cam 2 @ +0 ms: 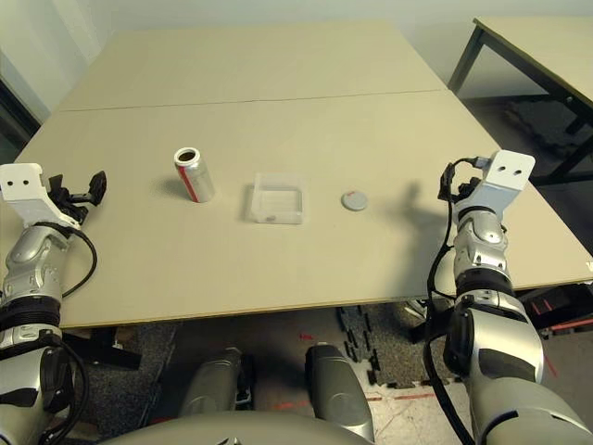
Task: Pour the medicine from the bottle into the box.
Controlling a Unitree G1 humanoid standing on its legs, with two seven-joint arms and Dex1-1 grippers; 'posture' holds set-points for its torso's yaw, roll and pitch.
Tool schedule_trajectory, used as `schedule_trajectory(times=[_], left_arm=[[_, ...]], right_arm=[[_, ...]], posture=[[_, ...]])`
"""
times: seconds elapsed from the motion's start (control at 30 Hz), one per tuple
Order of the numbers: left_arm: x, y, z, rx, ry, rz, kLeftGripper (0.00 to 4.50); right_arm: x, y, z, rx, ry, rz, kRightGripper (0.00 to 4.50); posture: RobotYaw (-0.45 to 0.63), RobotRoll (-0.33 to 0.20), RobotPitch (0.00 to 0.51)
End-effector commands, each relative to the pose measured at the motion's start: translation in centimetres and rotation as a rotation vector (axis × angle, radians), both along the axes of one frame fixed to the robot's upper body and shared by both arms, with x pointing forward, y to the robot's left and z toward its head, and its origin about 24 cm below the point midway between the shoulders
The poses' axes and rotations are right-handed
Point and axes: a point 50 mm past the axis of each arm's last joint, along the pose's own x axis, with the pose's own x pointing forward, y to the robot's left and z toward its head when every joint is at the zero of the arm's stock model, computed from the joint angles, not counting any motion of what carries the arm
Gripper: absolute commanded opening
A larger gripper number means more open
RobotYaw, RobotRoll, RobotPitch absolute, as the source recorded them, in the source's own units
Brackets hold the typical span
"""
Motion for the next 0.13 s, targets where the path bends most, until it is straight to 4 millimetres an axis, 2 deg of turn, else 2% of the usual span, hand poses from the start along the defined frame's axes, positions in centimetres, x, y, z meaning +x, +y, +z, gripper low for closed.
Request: schedule_trajectory(times=[0.03, 0.13], left_arm=[[-0.84, 0.41, -1.06, -0.021, 0.014, 0.036, 4.45], [-1.23, 0.43, -1.7, -0.027, 0.027, 0.042, 4.45]], right_arm=[[0.36, 0.55, -0.11, -0.008, 0.006, 0.02, 4.5], [0.69, 0.87, 0.07, -0.004, 0.005, 0.031, 4.5]], posture=[[-0.09, 0.0, 0.092], [-0.08, 0.0, 0.082]])
